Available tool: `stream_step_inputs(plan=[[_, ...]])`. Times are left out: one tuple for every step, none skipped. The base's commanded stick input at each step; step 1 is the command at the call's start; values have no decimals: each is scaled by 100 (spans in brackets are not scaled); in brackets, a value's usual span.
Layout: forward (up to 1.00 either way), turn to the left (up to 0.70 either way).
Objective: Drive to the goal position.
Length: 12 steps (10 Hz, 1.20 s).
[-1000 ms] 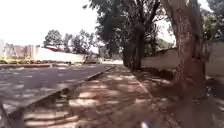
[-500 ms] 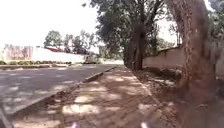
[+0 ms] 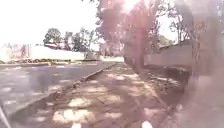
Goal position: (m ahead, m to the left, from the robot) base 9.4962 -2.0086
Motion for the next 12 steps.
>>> stream_step_inputs(plan=[[50,0],[50,0],[50,0],[50,-6],[50,-14],[50,-50],[50,-50],[50,-50],[50,-50],[50,-24],[50,0],[50,0]])
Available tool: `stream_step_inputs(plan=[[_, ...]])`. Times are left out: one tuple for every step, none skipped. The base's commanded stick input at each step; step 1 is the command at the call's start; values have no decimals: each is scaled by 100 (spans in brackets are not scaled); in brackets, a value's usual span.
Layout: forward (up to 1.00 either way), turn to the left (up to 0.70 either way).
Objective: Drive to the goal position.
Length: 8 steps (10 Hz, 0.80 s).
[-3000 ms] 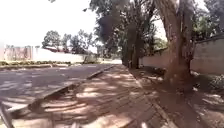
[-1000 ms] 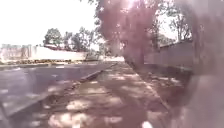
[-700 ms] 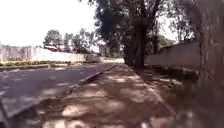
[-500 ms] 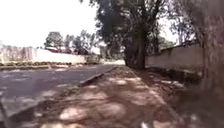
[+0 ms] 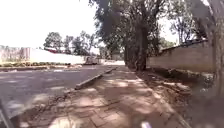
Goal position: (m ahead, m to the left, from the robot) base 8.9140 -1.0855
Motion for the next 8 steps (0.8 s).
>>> stream_step_inputs(plan=[[50,0],[50,0],[50,0],[50,0],[50,0],[50,0],[50,0],[50,0]])
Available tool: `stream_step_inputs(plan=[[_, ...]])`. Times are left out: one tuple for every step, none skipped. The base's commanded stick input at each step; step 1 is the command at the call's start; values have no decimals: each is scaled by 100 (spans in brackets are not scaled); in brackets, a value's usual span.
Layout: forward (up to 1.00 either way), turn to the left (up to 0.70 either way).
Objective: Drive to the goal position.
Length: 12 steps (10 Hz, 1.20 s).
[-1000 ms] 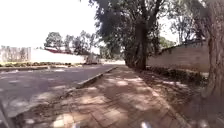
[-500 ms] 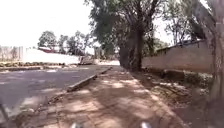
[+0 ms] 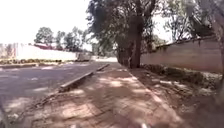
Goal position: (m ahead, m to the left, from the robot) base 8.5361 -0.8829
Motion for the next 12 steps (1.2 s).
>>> stream_step_inputs(plan=[[50,0],[50,0],[50,0],[50,0],[50,-4],[50,-27],[50,-49],[50,-50],[50,-50],[50,-50],[50,-48],[50,-22]])
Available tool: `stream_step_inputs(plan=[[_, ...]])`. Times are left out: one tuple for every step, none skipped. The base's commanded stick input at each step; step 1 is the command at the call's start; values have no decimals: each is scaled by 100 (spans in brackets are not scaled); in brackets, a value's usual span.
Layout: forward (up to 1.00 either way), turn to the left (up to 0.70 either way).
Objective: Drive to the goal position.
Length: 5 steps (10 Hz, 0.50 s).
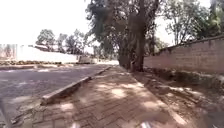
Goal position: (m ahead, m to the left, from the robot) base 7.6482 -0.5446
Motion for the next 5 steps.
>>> stream_step_inputs(plan=[[50,0],[50,0],[50,0],[50,0],[50,0]])
